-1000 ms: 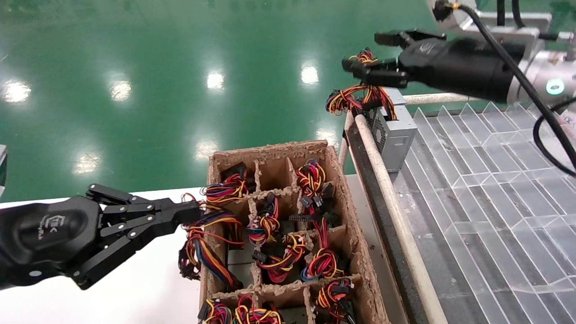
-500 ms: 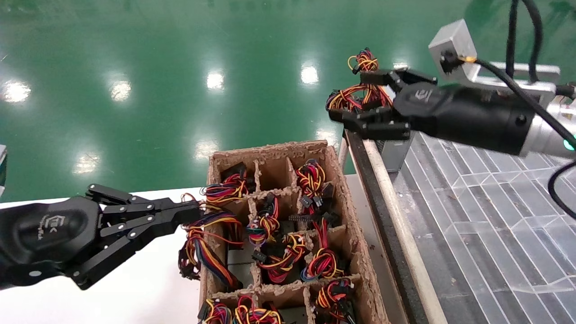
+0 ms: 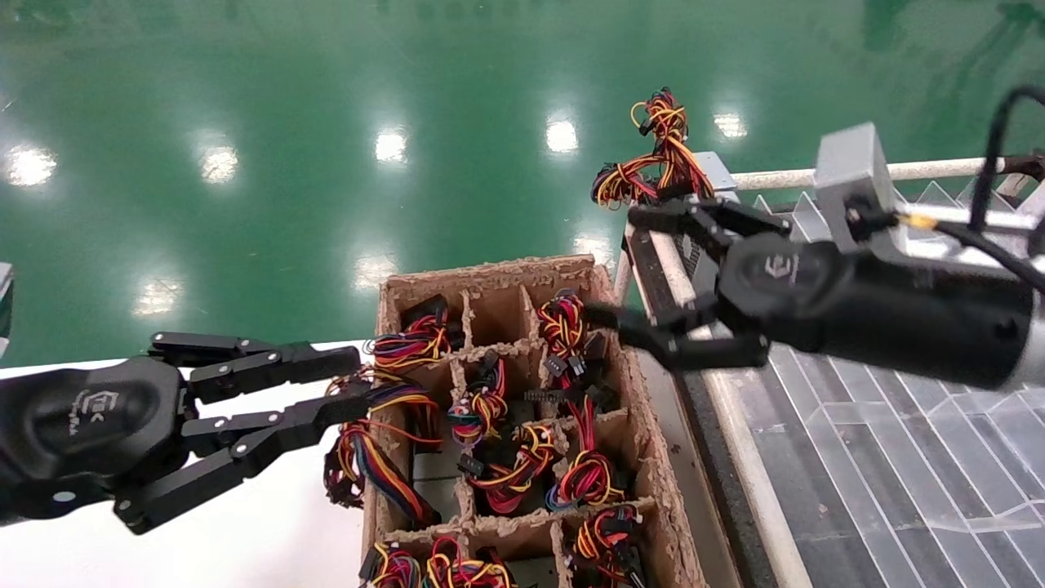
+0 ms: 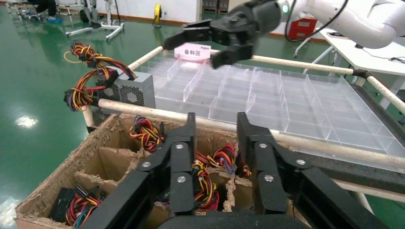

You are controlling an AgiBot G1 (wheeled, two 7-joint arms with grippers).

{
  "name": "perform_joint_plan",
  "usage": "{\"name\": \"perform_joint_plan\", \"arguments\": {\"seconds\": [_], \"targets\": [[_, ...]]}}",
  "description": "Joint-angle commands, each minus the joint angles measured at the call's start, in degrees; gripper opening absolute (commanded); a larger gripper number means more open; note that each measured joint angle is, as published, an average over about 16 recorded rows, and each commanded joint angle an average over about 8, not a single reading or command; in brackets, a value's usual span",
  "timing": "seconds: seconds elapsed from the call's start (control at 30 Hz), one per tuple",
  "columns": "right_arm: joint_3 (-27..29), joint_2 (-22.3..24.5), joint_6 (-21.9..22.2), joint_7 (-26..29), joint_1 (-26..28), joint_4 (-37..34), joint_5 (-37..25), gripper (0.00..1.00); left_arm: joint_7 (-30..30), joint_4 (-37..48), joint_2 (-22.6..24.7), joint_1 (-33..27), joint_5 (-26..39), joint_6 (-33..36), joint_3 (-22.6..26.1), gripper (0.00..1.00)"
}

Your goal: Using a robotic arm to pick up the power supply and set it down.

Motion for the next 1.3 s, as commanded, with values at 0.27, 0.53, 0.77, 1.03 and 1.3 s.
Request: {"name": "perform_joint_plan", "arguments": {"seconds": [0.27, 0.53, 0.77, 1.03, 1.3], "targets": [[2.2, 3.1, -4.7, -1.5, -6.2, 5.0, 6.4, 1.0, 0.0, 0.0, 0.0, 0.0, 0.0, 0.0, 0.0, 1.0], [4.1, 5.8, -8.7, -2.9, -11.6, 9.3, 12.0, 1.0, 0.0, 0.0, 0.0, 0.0, 0.0, 0.0, 0.0, 1.0], [5.1, 7.1, -10.8, -3.6, -14.5, 11.5, 14.9, 1.0, 0.0, 0.0, 0.0, 0.0, 0.0, 0.0, 0.0, 1.0], [5.1, 7.1, -10.8, -3.6, -14.4, 11.4, 14.9, 1.0, 0.0, 0.0, 0.0, 0.0, 0.0, 0.0, 0.0, 1.0], [4.9, 6.9, -10.4, -3.5, -14.0, 11.1, 14.4, 1.0, 0.0, 0.0, 0.0, 0.0, 0.0, 0.0, 0.0, 1.0]]}}
